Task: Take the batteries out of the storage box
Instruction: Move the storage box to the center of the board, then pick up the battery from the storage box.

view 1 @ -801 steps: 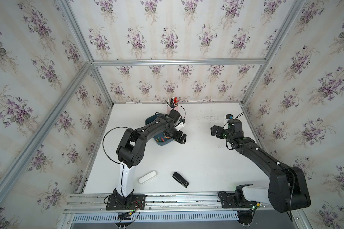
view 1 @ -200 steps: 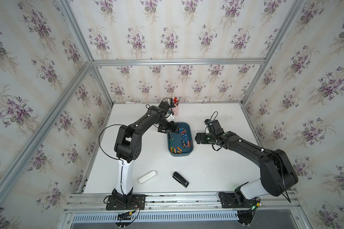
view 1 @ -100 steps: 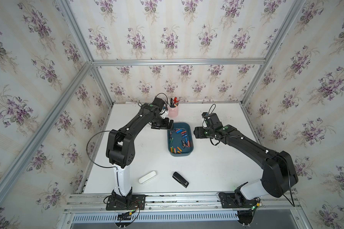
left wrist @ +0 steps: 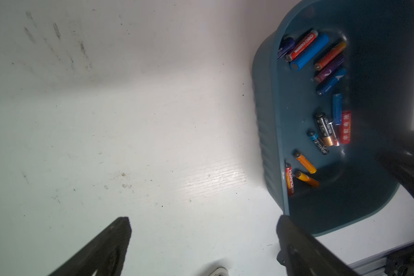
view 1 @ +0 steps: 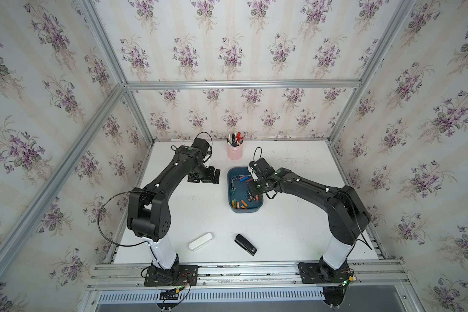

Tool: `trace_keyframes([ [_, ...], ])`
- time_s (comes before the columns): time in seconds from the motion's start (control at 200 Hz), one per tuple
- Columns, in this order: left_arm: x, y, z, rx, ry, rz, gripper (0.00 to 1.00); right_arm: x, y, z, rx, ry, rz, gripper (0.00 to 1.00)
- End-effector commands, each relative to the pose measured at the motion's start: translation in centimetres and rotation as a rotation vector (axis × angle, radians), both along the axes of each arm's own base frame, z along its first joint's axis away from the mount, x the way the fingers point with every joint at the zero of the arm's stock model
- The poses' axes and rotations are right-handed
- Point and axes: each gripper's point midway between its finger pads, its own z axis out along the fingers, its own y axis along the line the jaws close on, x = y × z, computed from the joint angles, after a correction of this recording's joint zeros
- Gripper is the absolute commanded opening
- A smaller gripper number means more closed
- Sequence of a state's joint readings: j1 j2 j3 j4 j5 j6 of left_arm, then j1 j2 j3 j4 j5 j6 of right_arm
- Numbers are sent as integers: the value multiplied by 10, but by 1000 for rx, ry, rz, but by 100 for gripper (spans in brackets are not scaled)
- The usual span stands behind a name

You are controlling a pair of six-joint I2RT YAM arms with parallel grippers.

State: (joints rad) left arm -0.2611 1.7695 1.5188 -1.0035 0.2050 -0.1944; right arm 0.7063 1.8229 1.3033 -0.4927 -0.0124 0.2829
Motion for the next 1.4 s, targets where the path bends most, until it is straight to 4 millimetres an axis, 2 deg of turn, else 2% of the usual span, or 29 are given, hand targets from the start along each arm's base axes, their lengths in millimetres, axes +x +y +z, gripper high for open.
trace_keyframes([
  [0.0, -4, 6, -4, 11, 7, 21, 100, -2, 3, -10, -33, 24, 26, 31],
  [0.22, -10, 11, -17, 18, 33, 37, 100, -3, 7, -32, -79, 58, 47, 28],
  [0.49, -13, 14, -24, 26, 51, 41, 99, 1, 7, -47, -124, 73, 50, 24],
  [0.749, -12, 15, -24, 32, 51, 37, 99, 2, 4, -57, -160, 79, 45, 22],
  [1.164, -12, 10, -13, 7, 36, 37, 97, 0, 7, -75, -180, 119, 65, 19],
  [1.394, -13, 10, -8, 11, 33, 35, 97, 3, 9, -80, -194, 133, 63, 22],
])
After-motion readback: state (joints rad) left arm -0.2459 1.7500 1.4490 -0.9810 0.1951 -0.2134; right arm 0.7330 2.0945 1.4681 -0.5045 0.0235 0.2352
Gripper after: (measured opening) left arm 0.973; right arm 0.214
